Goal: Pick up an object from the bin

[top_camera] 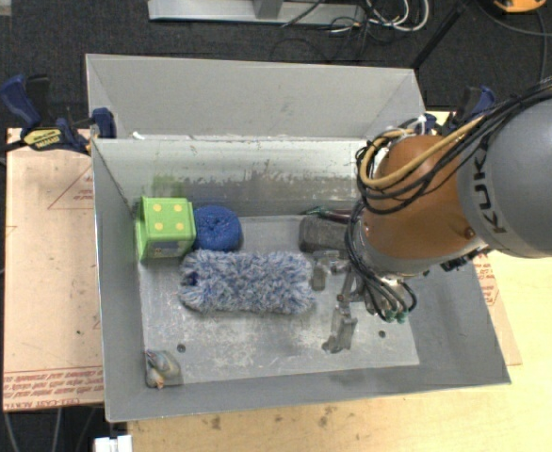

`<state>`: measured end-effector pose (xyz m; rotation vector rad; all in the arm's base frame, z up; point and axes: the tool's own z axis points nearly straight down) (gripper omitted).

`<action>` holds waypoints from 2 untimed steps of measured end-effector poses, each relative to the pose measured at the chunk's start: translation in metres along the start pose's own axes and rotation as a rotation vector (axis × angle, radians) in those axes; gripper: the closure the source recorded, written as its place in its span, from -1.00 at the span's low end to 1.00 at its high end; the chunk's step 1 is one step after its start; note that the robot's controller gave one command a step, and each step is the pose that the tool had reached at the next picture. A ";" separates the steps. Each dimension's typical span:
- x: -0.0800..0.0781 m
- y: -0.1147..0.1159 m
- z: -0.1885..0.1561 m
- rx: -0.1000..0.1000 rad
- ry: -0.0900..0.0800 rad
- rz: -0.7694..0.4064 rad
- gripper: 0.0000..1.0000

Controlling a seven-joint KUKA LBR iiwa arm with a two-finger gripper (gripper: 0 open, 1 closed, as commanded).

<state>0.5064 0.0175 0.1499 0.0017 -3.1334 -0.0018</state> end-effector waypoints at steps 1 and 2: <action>-0.002 0.000 -0.004 0.000 -0.008 0.001 -1.00; -0.061 0.052 0.063 -0.001 -0.018 -0.027 -1.00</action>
Offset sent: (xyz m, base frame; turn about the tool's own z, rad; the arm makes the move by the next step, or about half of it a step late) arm 0.0670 0.0600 -0.0799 -0.0317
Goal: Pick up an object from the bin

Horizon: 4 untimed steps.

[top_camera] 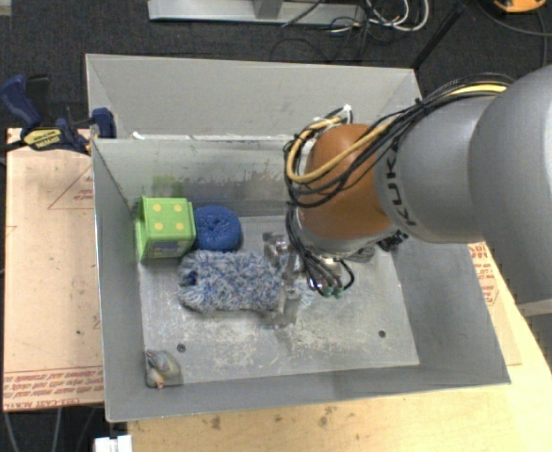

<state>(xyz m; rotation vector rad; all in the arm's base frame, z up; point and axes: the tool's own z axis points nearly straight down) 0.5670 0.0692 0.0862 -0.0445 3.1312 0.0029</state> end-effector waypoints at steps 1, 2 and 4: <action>-0.011 0.011 0.010 0.000 0.010 0.016 -1.00; -0.004 0.003 -0.015 0.000 0.007 0.027 -1.00; -0.021 0.031 0.015 0.000 0.005 0.000 1.00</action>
Offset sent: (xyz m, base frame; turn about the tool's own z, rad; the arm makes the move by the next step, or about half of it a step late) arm 0.0029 0.0025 0.0138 0.0265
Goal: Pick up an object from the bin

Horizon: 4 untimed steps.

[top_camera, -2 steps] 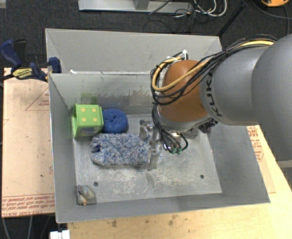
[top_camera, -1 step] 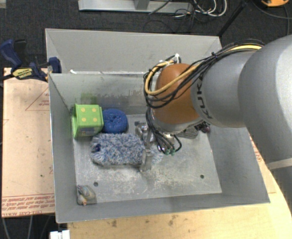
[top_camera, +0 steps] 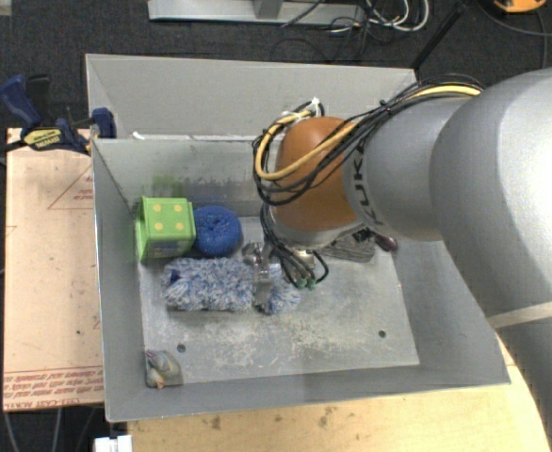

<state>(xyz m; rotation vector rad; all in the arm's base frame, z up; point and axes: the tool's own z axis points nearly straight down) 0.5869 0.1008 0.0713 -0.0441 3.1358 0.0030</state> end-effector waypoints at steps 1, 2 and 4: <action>0.000 0.000 0.000 0.000 0.000 0.000 1.00; 0.001 0.000 -0.003 0.000 0.002 0.000 1.00; 0.001 0.000 -0.023 0.000 0.003 0.000 1.00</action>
Offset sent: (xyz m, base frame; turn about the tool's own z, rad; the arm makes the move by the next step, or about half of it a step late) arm 0.0001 0.0001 0.0409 0.0000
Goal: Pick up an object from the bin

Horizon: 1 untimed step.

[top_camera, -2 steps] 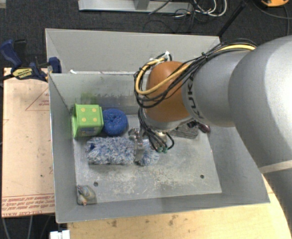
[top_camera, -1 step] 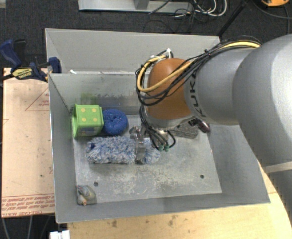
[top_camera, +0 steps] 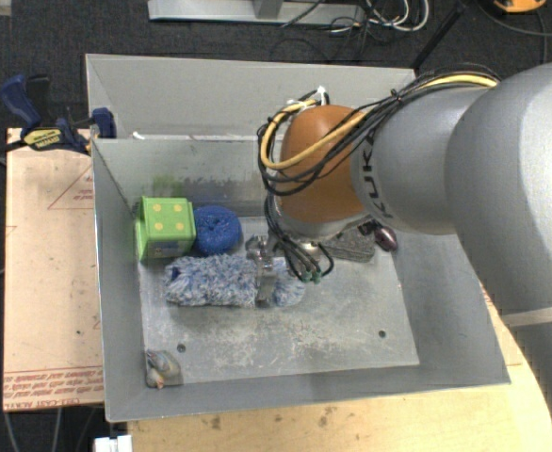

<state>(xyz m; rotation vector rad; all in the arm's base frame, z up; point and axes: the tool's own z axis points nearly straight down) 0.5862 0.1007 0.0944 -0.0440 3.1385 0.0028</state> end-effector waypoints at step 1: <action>0.000 0.000 -0.005 0.000 -0.002 0.000 1.00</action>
Offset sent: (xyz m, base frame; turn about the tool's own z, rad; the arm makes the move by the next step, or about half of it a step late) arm 0.0001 0.0001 0.0005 0.0000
